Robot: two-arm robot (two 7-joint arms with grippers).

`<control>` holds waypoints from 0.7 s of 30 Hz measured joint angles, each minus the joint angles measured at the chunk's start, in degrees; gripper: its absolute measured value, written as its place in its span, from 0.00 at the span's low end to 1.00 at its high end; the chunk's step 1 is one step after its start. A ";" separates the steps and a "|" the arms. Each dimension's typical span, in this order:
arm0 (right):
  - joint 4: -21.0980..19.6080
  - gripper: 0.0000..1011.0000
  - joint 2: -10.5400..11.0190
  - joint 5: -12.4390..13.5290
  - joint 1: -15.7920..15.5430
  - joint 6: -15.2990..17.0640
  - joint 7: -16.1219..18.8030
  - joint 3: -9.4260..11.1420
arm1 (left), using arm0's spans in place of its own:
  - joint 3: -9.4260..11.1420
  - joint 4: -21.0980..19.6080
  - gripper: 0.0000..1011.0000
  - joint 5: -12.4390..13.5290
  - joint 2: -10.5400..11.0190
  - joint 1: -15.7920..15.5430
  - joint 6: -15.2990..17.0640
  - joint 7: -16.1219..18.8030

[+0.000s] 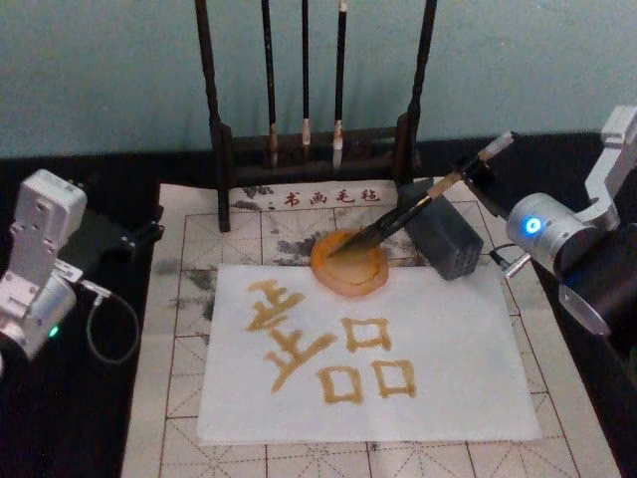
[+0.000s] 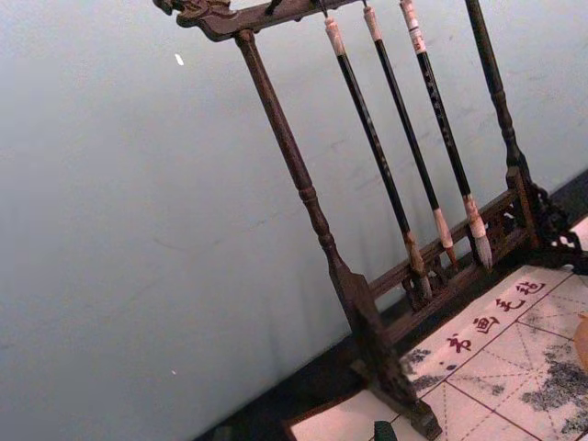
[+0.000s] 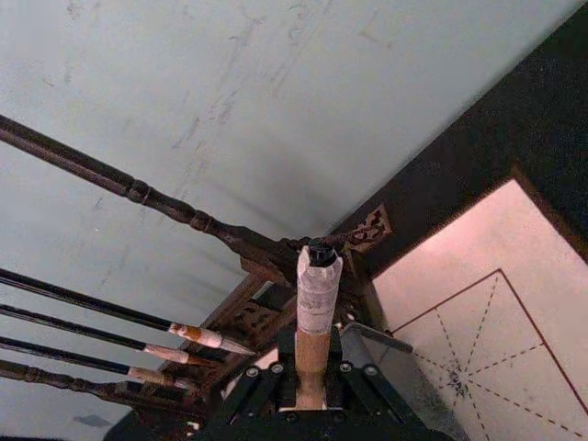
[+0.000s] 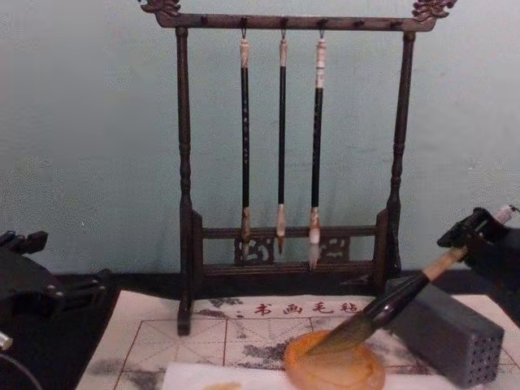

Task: Pick up the brush from the inkstone, write on the paper, then place the brush back to its original position.

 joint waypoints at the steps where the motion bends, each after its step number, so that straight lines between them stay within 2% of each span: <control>1: 0.07 0.18 0.04 0.18 0.06 -0.13 -0.09 -0.19 | 0.00 0.00 0.99 0.00 0.00 0.00 0.00 0.00; 21: 0.75 0.18 1.04 2.03 0.66 -1.80 -1.14 -2.60 | 0.00 0.00 0.99 0.00 0.00 0.00 0.00 0.00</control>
